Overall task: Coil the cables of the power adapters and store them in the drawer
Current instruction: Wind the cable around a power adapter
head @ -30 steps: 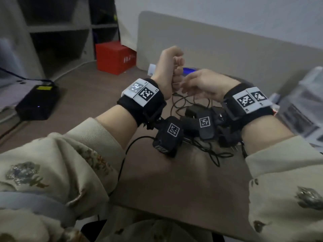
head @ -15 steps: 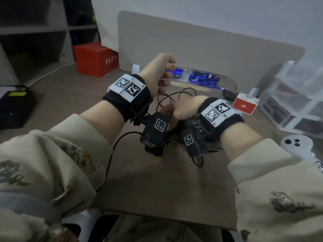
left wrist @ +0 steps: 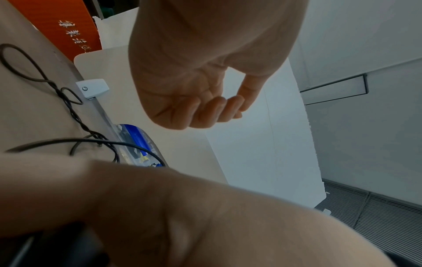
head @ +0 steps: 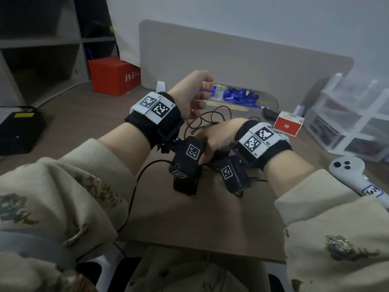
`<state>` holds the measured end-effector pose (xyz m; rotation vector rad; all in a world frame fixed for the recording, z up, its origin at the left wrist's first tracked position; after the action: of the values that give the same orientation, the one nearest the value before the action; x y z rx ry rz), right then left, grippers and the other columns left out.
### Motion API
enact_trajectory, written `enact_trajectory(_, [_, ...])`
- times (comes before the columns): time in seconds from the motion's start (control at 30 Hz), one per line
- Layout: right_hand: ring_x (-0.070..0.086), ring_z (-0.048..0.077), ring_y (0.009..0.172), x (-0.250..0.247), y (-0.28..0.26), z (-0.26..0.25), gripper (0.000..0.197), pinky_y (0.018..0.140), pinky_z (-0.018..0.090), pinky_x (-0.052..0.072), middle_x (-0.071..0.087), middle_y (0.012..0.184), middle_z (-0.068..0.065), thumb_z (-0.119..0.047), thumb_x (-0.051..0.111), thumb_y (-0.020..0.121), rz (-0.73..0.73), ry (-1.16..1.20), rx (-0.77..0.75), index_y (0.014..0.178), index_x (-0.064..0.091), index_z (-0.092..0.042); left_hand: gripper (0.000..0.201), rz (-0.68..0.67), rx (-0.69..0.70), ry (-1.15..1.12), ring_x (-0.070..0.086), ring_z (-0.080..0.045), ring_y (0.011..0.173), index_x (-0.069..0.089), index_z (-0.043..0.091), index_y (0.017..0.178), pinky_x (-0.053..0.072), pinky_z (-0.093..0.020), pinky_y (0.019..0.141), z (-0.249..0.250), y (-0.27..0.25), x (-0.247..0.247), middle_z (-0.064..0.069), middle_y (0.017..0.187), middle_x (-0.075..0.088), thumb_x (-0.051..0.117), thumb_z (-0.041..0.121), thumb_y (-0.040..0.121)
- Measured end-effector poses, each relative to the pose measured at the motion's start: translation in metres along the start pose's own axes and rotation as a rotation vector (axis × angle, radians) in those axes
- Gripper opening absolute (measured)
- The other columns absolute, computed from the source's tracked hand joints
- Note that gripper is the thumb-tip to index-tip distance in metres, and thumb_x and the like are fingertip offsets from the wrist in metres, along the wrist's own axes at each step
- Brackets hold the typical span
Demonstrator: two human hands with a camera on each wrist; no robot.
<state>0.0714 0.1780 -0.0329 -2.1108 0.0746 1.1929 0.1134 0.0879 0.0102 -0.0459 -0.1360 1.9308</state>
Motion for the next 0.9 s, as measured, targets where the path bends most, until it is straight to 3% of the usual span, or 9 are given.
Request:
enact_trajectory(0.13, [0.061,0.028,0.112,0.003,-0.001,0.001,0.041,0.096,0.044,0.052,0.063,0.123,0.014,-0.004,0.069,0.086,-0.042,-0.034,0.031,0.125,0.055,-0.008,0.023,0.0,-0.008,0.019,0.032,-0.009,0.04,0.045,0.026,0.067,0.026,-0.02,0.046,0.001,-0.002,0.005,0.012,0.047,0.037,0.05,0.032,0.089])
enact_trajectory(0.3, [0.061,0.038,0.11,0.014,0.012,0.0,0.05,0.098,0.051,0.05,0.065,0.114,0.023,-0.009,0.078,0.075,-0.043,-0.012,0.04,0.119,0.057,0.004,0.02,-0.022,-0.021,0.03,0.032,-0.008,0.042,0.046,0.025,0.071,0.026,-0.02,0.047,-0.001,-0.004,0.008,0.012,0.048,0.037,0.048,0.029,0.091])
enact_trajectory(0.37, [0.063,0.035,0.11,0.013,0.019,0.005,0.065,0.097,0.053,0.05,0.068,0.115,0.016,-0.033,0.083,0.058,-0.004,0.0,0.042,0.115,0.063,-0.009,0.021,-0.021,-0.027,0.026,0.031,-0.009,0.042,0.046,0.025,0.07,0.025,-0.02,0.046,-0.002,-0.005,0.006,0.011,0.048,0.036,0.048,0.029,0.091])
enact_trajectory(0.43, [0.063,0.024,0.111,0.013,0.019,0.006,0.056,0.098,0.049,0.05,0.069,0.111,0.002,-0.045,0.085,0.05,-0.006,0.016,0.01,0.102,0.067,-0.032,0.021,-0.016,-0.027,0.022,0.031,-0.009,0.042,0.047,0.024,0.071,0.024,-0.021,0.047,-0.004,-0.006,0.002,0.011,0.049,0.037,0.049,0.028,0.091])
enact_trajectory(0.53, [0.058,0.008,0.104,0.014,0.01,0.002,0.033,0.096,0.035,0.05,0.062,0.103,-0.017,-0.025,0.083,0.072,-0.04,0.048,0.004,0.095,0.064,-0.04,0.015,-0.002,-0.035,0.037,0.032,-0.009,0.043,0.048,0.023,0.076,0.025,-0.021,0.047,-0.006,-0.007,-0.006,0.01,0.05,0.038,0.05,0.027,0.09])
enact_trajectory(0.63, [0.058,0.001,0.085,0.012,0.007,-0.003,0.031,0.072,0.02,0.049,0.062,0.095,-0.017,-0.018,0.077,0.081,0.006,-0.023,0.009,0.11,0.068,-0.022,0.005,-0.01,-0.049,0.045,0.033,-0.009,0.044,0.049,0.022,0.084,0.027,-0.019,0.045,-0.005,-0.011,-0.01,0.01,0.052,0.039,0.052,0.024,0.088])
enact_trajectory(0.73, [0.061,0.007,0.079,0.011,0.005,-0.006,0.006,0.065,0.02,0.044,0.067,0.085,-0.01,-0.024,0.076,0.082,0.092,-0.063,-0.02,0.082,0.072,-0.027,0.005,-0.024,-0.052,0.067,0.034,-0.008,0.045,0.049,0.022,0.085,0.027,-0.02,0.046,-0.006,-0.014,-0.013,0.009,0.054,0.039,0.052,0.024,0.089])
enact_trajectory(0.77, [0.061,0.007,0.078,0.01,0.005,-0.005,0.011,0.065,0.02,0.042,0.066,0.083,-0.011,-0.026,0.076,0.082,0.123,-0.09,-0.028,0.074,0.069,-0.03,0.006,-0.025,-0.052,0.073,0.034,-0.008,0.046,0.049,0.022,0.085,0.027,-0.02,0.046,-0.006,-0.015,-0.013,0.009,0.054,0.039,0.052,0.024,0.089])
enact_trajectory(0.9, [0.054,0.0,0.078,-0.001,-0.001,0.0,0.006,0.061,0.015,0.036,0.061,0.085,-0.014,-0.031,0.066,0.091,0.332,-0.129,-0.039,0.09,0.067,-0.026,0.015,-0.003,-0.054,0.095,0.034,-0.01,0.053,0.048,0.023,0.075,0.028,-0.022,0.048,-0.009,-0.016,-0.017,0.009,0.058,0.042,0.052,0.022,0.089])
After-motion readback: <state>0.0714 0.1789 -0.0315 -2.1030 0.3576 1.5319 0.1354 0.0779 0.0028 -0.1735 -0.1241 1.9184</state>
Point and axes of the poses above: each hand's wrist, its own y-axis towards the middle knuckle, its own x-axis out of the palm, z = x × y, the point moved 2 cm from there along y, towards the middle knuckle
